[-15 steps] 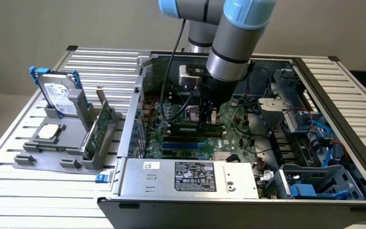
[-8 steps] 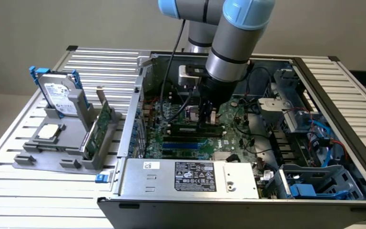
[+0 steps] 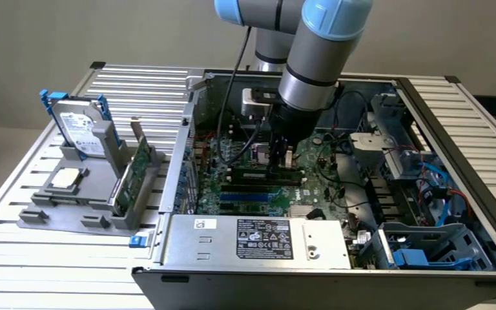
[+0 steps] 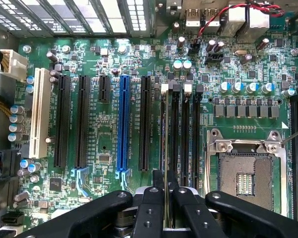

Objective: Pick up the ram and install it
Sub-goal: 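Insert the ram into the slot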

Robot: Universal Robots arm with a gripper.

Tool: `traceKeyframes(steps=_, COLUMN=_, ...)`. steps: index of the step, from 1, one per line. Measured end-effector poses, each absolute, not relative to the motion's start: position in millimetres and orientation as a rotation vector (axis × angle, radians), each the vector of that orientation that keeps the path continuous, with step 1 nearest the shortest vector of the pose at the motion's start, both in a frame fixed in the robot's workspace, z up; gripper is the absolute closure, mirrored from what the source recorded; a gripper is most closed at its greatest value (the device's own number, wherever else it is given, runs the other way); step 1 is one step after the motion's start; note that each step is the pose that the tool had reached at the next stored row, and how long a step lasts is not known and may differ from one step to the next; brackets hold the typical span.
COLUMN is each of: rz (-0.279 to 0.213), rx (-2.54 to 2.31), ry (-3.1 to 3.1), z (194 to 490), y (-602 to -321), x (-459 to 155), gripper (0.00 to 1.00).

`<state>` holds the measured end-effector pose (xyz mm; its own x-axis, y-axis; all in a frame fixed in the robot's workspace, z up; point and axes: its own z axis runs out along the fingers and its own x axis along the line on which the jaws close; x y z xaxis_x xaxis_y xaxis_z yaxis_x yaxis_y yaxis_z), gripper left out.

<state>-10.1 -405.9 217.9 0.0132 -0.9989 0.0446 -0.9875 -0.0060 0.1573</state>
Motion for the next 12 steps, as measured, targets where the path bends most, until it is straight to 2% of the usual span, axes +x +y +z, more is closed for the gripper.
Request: traceKeyframes(steps=12, rz=-0.119, rx=2.125, ry=-2.111, z=227.8, y=-405.9, x=-10.0, gripper=0.86)
